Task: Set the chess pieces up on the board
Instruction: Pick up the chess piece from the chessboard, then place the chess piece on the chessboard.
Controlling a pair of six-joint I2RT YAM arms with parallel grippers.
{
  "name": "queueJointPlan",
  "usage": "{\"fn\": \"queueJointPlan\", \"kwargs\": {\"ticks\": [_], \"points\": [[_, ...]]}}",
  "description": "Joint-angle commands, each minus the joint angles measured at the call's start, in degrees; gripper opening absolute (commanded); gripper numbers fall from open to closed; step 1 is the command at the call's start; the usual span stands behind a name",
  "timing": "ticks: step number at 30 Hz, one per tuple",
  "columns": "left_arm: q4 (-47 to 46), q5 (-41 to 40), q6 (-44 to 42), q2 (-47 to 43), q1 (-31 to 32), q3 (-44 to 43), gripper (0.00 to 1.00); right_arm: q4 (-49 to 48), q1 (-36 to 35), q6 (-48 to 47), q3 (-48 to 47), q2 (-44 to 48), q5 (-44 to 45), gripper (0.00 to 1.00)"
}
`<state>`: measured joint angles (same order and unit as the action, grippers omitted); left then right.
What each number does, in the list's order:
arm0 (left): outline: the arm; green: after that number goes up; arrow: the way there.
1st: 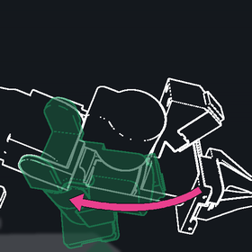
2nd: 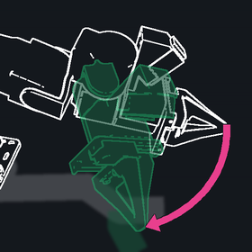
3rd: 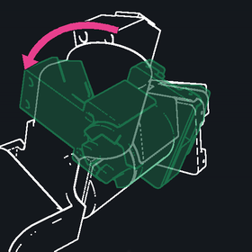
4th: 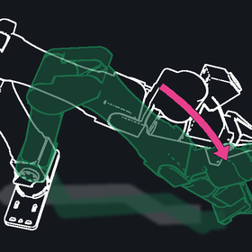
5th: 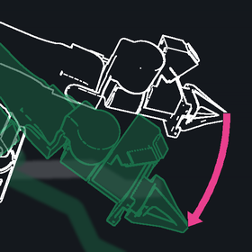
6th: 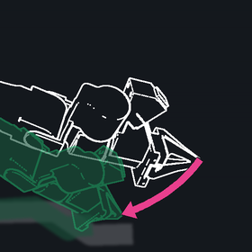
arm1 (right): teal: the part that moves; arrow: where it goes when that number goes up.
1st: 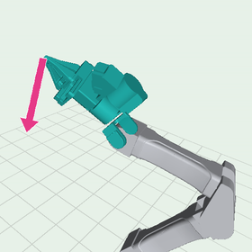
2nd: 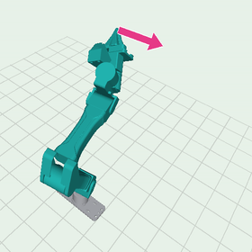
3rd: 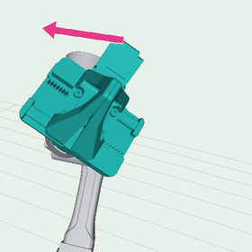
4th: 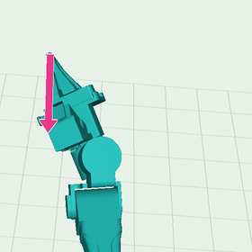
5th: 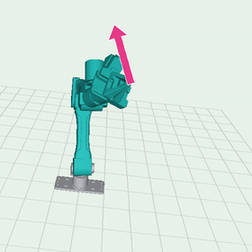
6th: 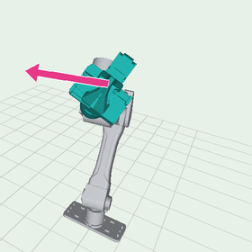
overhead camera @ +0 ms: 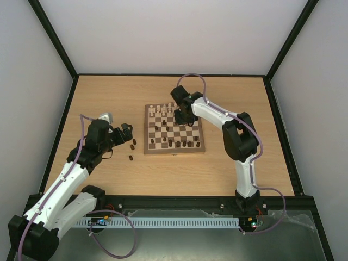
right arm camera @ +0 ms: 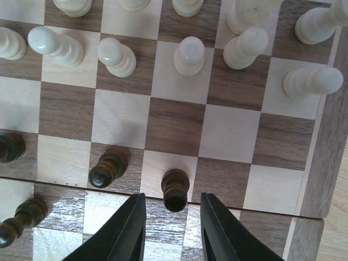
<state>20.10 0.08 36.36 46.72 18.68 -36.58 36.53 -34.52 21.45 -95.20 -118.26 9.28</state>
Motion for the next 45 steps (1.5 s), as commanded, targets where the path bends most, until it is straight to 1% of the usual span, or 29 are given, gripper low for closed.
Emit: {"fn": "queueJointPlan", "kwargs": {"ticks": [1,4,6,13,18,19,26,31,35,40,45], "points": [[0.33,-0.86,-0.76,0.17,-0.32,-1.13,0.99,2.61,-0.28,-0.69,-2.07,-1.72,1.45,0.28],[0.38,-0.87,-0.75,0.24,-0.45,-1.16,0.99,2.42,-0.28,-0.75,-2.16,-2.33,1.38,0.27],[0.35,-0.87,-0.68,0.25,-0.43,-1.12,0.99,2.29,-0.28,-0.88,-2.26,-2.66,1.19,0.23],[0.39,-0.87,-0.73,0.19,-0.54,-1.06,0.99,2.23,-0.19,-1.06,-2.71,-3.67,1.07,0.17],[0.41,-0.7,-0.65,0.04,-0.55,-1.05,0.99,2.54,-0.19,-0.97,-2.48,-2.92,1.01,0.07],[0.47,-0.69,-0.68,-0.01,-0.57,-1.05,0.99,2.57,-0.19,-0.97,-2.19,-2.44,1.05,0.06],[0.5,-0.29,-0.5,-0.43,-0.59,-1.02,0.99,3.4,-0.61,-0.59,2.48,4.55,1.67,0.05],[0.48,-0.17,-0.24,-0.91,-0.58,-0.81,0.99,3.36,-1.7,-0.15,10.4,11.82,2.04,0.05],[0.01,0.09,-0.02,-0.94,-0.62,-0.6,0.99,2.04,-2.44,0.44,17.0,16.17,0.3,0.05],[-0.31,0.53,0.2,-0.82,-0.66,-0.39,0.99,0.82,-3.73,1.16,21.53,17.95,-0.46,0.05],[0.05,0.47,0.29,-1.27,-0.62,-0.31,0.99,-0.25,-4.02,1.22,22.74,17.67,-1.06,0.05]]}}
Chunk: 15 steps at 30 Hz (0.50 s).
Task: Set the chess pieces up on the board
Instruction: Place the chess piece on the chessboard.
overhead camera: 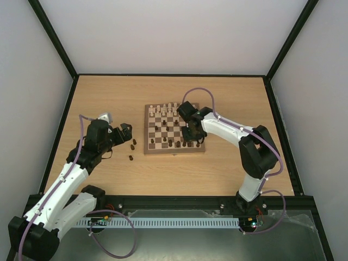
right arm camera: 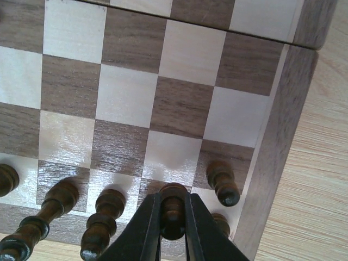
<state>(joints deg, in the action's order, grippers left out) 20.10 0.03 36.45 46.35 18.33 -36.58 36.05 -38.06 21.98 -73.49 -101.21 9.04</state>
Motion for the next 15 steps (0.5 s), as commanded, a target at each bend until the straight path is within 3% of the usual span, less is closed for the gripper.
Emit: {"fn": "queueJointPlan", "kwargs": {"ticks": [1,15], "points": [[0.13,0.5,0.23,-0.98,-0.22,-0.4,0.99,0.06,-0.51,0.7,1.11,0.55,-0.95,0.05],[0.24,0.23,0.39,-1.01,-0.24,-0.43,0.99,-1.19,-0.53,0.18,-0.12,-2.95,-1.47,0.05]]}}
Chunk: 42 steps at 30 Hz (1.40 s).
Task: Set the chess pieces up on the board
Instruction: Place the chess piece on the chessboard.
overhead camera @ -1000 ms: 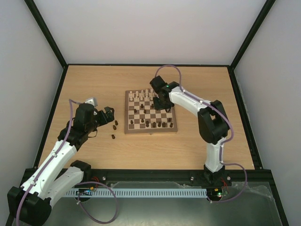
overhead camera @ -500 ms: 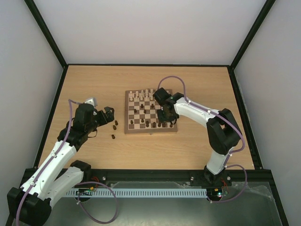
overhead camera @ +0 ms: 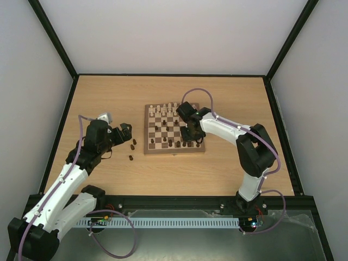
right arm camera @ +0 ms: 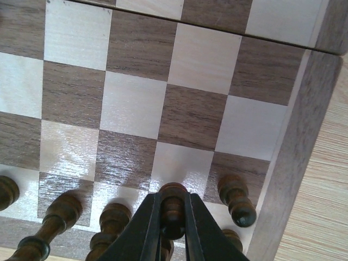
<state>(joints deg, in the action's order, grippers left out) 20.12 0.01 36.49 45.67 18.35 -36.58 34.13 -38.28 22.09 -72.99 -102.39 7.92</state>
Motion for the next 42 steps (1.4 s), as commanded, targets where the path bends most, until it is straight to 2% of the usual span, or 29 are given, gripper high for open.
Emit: {"fn": "queueJointPlan", "kwargs": {"ticks": [1,28,32,36,42], "points": [[0.26,0.25,0.38,-0.32,-0.3,-0.4,0.99,0.64,-0.36,0.06,-0.62,-2.05,-0.42,0.05],[-0.05,-0.06,0.33,0.3,-0.3,-0.39,0.99,-0.59,-0.37,-0.38,-1.3,-4.54,0.17,0.09],[0.01,0.07,0.36,0.38,-0.32,-0.39,0.99,-0.09,-0.31,-0.31,-1.44,-3.81,0.08,0.14],[0.0,0.08,0.25,0.38,-0.3,-0.49,0.99,0.89,-0.37,-0.2,-1.79,-1.83,0.33,0.24],[-0.34,0.25,0.38,0.65,-0.19,-0.46,0.99,2.95,-0.35,-0.36,-5.13,0.45,0.27,0.31]]}}
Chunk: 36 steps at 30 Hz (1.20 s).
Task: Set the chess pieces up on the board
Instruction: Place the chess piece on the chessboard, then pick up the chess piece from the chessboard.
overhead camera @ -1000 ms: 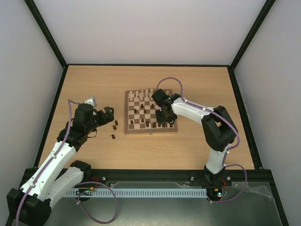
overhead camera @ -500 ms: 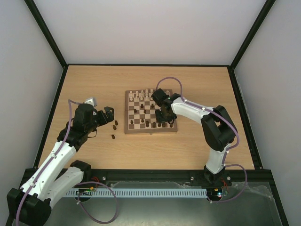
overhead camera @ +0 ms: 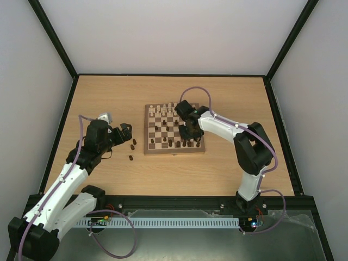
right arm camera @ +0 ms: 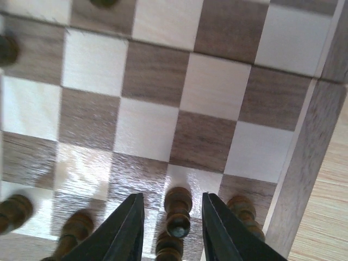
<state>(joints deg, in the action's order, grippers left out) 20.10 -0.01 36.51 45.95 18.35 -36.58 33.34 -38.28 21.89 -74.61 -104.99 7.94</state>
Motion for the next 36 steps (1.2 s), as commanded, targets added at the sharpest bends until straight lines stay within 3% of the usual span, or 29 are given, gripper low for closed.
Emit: {"fn": "queueJointPlan", "kwargs": {"ticks": [1,17,36], "points": [[-0.4,0.27,0.32,0.37,-0.27,-0.46,0.99,4.19,-0.31,-0.18,-4.41,3.06,0.37,0.31],[-0.35,0.14,-0.05,-0.09,-0.3,0.0,0.99,10.22,-0.33,-2.35,-29.48,-13.37,0.9,0.34],[0.01,0.01,-0.31,-0.65,-0.33,0.15,0.99,10.78,-0.05,-2.29,-33.55,-21.82,2.29,0.26]]}}
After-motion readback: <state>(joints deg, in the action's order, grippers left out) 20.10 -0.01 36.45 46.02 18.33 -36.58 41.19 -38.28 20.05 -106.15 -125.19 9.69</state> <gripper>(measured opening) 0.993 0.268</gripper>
